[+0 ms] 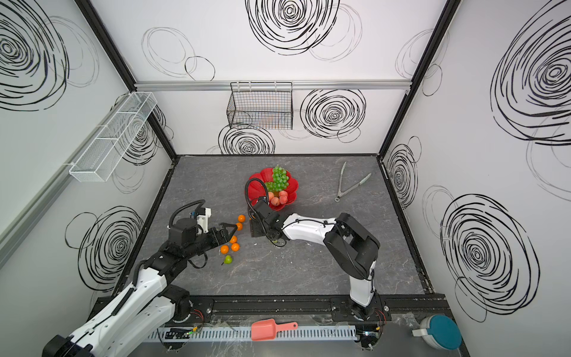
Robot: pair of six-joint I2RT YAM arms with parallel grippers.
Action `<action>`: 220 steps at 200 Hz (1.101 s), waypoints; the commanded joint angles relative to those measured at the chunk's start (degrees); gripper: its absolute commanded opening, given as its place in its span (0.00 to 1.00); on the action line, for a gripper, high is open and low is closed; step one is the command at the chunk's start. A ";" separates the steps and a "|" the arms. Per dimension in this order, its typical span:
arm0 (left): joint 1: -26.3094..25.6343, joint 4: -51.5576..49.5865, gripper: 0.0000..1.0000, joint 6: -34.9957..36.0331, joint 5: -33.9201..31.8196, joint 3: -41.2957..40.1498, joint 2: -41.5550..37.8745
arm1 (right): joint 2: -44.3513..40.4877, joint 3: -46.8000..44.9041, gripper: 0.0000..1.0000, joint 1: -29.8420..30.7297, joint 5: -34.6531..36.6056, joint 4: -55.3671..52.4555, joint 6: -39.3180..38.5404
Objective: Arrange fruit in a fruit bowl
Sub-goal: Pick up the fruit from the center of the table.
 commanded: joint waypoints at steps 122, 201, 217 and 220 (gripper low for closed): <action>1.88 3.10 0.96 1.49 2.37 -0.34 1.91 | 8.82 8.59 0.62 -1.24 -0.14 -4.26 -0.16; 1.98 3.12 0.96 1.39 2.55 -0.36 1.83 | 11.67 10.69 0.58 -1.67 -1.87 -5.35 -1.41; 2.01 3.11 0.96 1.33 2.53 -0.45 1.66 | 11.83 10.64 0.56 -1.70 -1.82 -5.35 -1.52; 1.98 3.13 0.96 1.35 2.59 -0.52 1.73 | 11.83 10.66 0.55 -1.73 -1.83 -5.38 -1.50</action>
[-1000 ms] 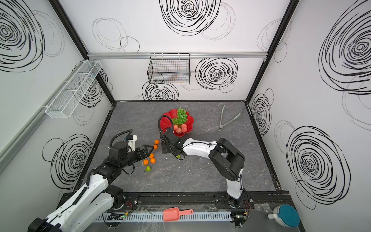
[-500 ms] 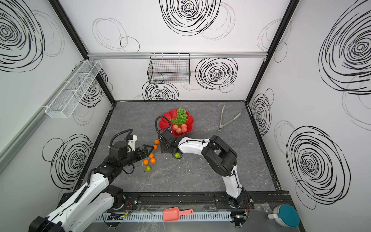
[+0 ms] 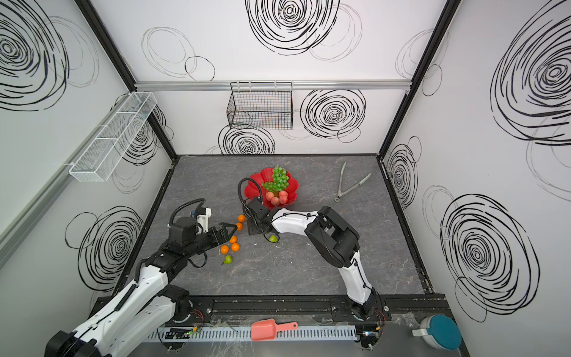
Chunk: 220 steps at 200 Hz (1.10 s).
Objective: Arrange fruit in a fruit bowl
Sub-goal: Pick up the fruit from the center of the table.
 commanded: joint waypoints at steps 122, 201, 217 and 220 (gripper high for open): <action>0.23 2.19 0.96 0.09 1.35 -0.90 -1.42 | -3.37 -2.83 0.45 -0.21 -0.58 0.19 0.16; -3.32 2.63 0.96 -0.97 0.51 -0.03 -1.48 | -11.29 -8.19 0.42 -0.30 -1.18 1.09 1.57; -4.57 3.13 0.96 -1.27 0.00 0.34 -1.13 | -13.22 -9.16 0.42 -0.49 -1.12 1.06 1.84; -4.86 3.22 0.96 -1.31 -0.15 0.43 -1.05 | -13.61 -9.37 0.42 -0.51 -1.11 1.08 1.95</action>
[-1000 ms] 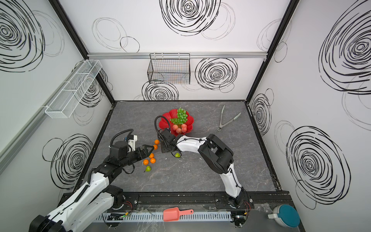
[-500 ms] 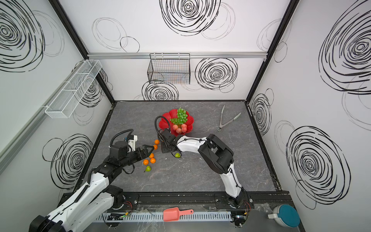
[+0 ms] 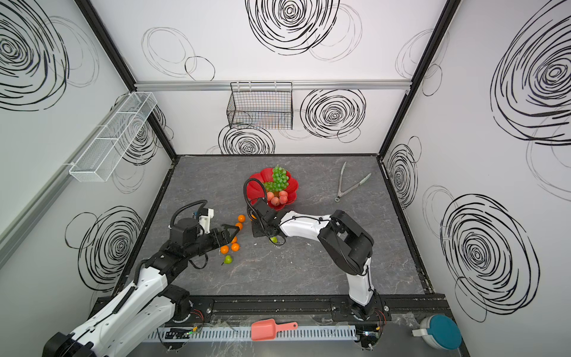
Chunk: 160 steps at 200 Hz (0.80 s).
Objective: Arrange fruit in a fruit bowl
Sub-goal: Pick up the fruit from the center of the table, then place the fruit in the fruit bowl.
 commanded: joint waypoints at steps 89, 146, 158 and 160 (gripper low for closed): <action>-7.13 7.80 0.96 -1.81 -3.29 4.73 6.20 | -11.93 -4.10 0.40 -5.53 -0.31 -0.83 0.26; -7.33 11.86 0.96 -1.43 -2.80 9.34 12.98 | -10.86 -1.90 0.40 -11.25 -1.25 -2.03 -3.02; -7.29 12.81 0.96 -1.37 -2.71 10.14 14.38 | -10.26 -1.08 0.40 -12.26 -1.29 -2.22 -3.69; -7.26 12.91 0.96 -1.37 -2.65 10.27 14.64 | -10.12 -0.92 0.40 -12.37 -1.23 -2.23 -3.79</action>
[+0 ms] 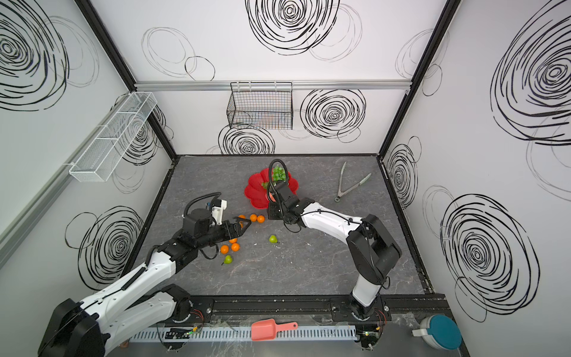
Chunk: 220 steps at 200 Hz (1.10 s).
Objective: Arrange fruit in a fruit bowl
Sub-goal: Place the fruit in the fruit bowl.
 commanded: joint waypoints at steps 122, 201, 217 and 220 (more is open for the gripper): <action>2.36 9.77 0.96 0.86 1.70 5.80 11.03 | 12.56 11.37 0.41 -3.93 -0.33 -3.48 -6.08; 3.29 8.91 0.96 0.55 1.34 0.55 6.37 | 13.80 11.57 0.47 -3.92 0.70 -3.81 -5.97; 3.37 8.41 0.96 0.71 1.34 0.32 5.51 | 13.71 11.54 0.48 -3.92 1.12 -4.22 -5.99; 3.36 8.28 0.96 0.70 1.28 0.28 5.31 | 13.67 11.44 0.48 -3.92 1.16 -4.24 -5.99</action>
